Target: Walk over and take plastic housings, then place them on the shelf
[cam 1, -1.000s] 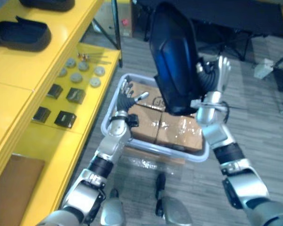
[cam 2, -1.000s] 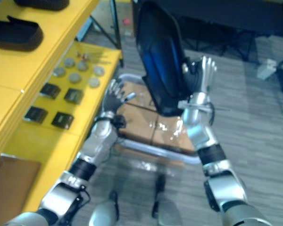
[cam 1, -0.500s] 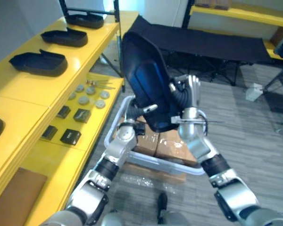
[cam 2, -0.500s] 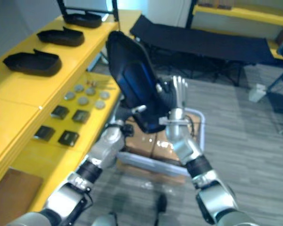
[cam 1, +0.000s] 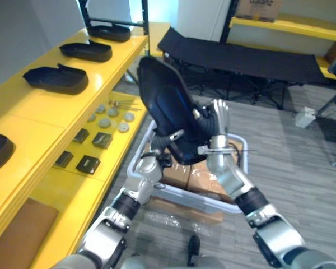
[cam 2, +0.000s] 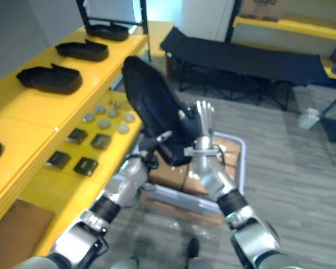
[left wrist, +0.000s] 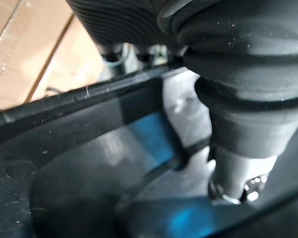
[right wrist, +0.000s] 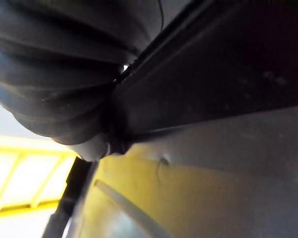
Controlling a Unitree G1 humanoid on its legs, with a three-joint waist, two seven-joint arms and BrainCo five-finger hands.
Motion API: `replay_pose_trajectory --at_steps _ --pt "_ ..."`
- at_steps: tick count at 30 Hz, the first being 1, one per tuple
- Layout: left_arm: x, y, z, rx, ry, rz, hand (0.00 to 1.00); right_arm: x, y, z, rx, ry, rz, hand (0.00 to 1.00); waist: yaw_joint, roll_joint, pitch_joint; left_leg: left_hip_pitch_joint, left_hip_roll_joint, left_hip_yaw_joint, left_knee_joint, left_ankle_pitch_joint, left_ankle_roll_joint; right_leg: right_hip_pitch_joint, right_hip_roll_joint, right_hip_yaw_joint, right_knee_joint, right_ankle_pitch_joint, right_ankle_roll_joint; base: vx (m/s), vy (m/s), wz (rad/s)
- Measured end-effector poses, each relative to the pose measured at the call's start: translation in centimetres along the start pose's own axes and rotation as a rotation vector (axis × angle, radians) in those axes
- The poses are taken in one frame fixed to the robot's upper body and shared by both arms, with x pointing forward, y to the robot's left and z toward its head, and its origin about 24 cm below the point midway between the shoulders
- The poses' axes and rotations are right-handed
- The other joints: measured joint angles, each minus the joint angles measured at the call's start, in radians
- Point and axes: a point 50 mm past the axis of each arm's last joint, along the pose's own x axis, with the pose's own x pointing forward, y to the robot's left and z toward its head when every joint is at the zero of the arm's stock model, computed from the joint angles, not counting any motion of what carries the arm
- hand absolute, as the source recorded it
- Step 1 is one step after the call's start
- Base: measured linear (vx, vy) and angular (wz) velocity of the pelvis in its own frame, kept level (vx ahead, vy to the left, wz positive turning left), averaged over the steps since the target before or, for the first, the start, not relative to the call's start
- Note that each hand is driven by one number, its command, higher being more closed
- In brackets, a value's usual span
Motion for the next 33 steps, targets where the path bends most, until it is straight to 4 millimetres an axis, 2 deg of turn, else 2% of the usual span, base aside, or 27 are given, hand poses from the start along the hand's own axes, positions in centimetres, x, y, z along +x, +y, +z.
replay_pose_trajectory --at_steps 5,6,13,17,22,25,27,28,29,30,33 --pt "-0.4 0.6 -0.6 -0.093 0.013 -0.006 1.00 -0.7 0.5 0.3 0.023 -0.009 0.004 1.00 0.000 -0.003 -0.002 0.007 -0.003 0.000 -0.003 0.001 0.001 0.004 -0.004 0.002 0.003 0.000 0.000 0.00 0.007 -0.02" --pt "-0.4 0.7 -0.8 -0.103 0.021 -0.009 1.00 -1.0 0.6 0.2 0.027 0.001 0.003 0.00 0.000 -0.006 -0.004 0.007 -0.003 0.001 -0.007 0.002 0.001 0.004 -0.004 0.002 0.000 0.000 0.000 0.00 0.000 0.00" --pt "-0.6 0.7 -0.9 -0.109 0.010 -0.014 1.00 -1.8 0.6 0.2 0.077 0.001 -0.008 0.00 -0.002 -0.013 -0.016 0.011 -0.003 0.006 -0.018 0.007 0.000 0.001 -0.005 0.002 -0.002 0.000 0.000 0.00 0.002 0.00" --pt "-1.3 1.0 -1.2 -0.073 -0.022 -0.006 1.00 -3.1 0.4 0.2 0.220 0.046 -0.017 0.00 -0.003 -0.016 -0.024 0.012 -0.003 0.008 -0.019 0.007 0.000 0.002 -0.006 0.002 -0.002 0.000 0.000 0.00 0.000 0.00" --pt "-2.3 0.7 0.7 0.088 -0.184 0.032 1.00 -3.3 -1.1 0.5 0.479 0.126 0.004 0.00 -0.003 -0.021 -0.027 0.021 -0.002 0.014 -0.020 0.007 0.000 0.005 -0.005 0.007 -0.002 0.000 0.000 0.00 0.005 -0.03" --pt "-2.9 0.7 3.2 0.195 -0.351 0.098 1.00 -3.0 -3.1 1.3 0.716 0.094 -0.001 0.00 -0.007 -0.023 -0.028 0.030 -0.002 0.018 -0.021 0.007 0.000 0.011 0.001 0.008 -0.002 -0.006 0.005 0.00 0.002 -0.01" --pt "-3.3 1.2 5.2 0.220 -0.480 0.184 1.00 -2.3 -5.9 1.7 0.857 0.015 -0.066 0.00 -0.008 -0.026 -0.031 0.033 -0.001 0.020 -0.021 0.007 -0.001 0.012 0.003 0.010 -0.002 -0.017 0.004 0.00 0.000 0.00" --pt "-3.5 1.4 5.5 0.238 -0.507 0.214 1.00 -2.1 -6.7 1.7 0.887 -0.008 -0.099 0.00 -0.008 -0.026 -0.031 0.035 -0.001 0.021 -0.022 0.007 -0.001 0.013 0.003 0.011 -0.002 -0.018 0.003 -0.01 0.002 -0.06" --pt "-3.8 2.2 5.9 0.266 -0.544 0.274 1.00 -1.6 -8.6 1.6 0.926 -0.058 -0.177 0.00 -0.008 -0.026 -0.031 0.043 -0.001 0.026 -0.027 0.007 -0.001 0.016 0.004 0.015 -0.002 -0.018 0.004 -0.01 0.008 -0.11" --pt "-4.2 3.1 5.8 0.289 -0.560 0.335 1.00 -1.4 -10.6 1.5 0.947 -0.109 -0.255 0.00 -0.009 -0.025 -0.039 0.047 0.000 0.035 -0.034 0.007 -0.001 0.013 0.005 0.023 -0.002 -0.019 0.004 0.00 0.007 -0.15" --pt "-5.2 5.4 5.1 0.328 -0.557 0.465 1.00 -1.7 -14.0 0.7 0.939 -0.167 -0.408 0.00 -0.012 -0.024 -0.046 0.062 0.001 0.059 -0.041 0.006 -0.001 0.011 0.008 0.044 -0.002 -0.019 0.005 0.03 0.019 -0.22"
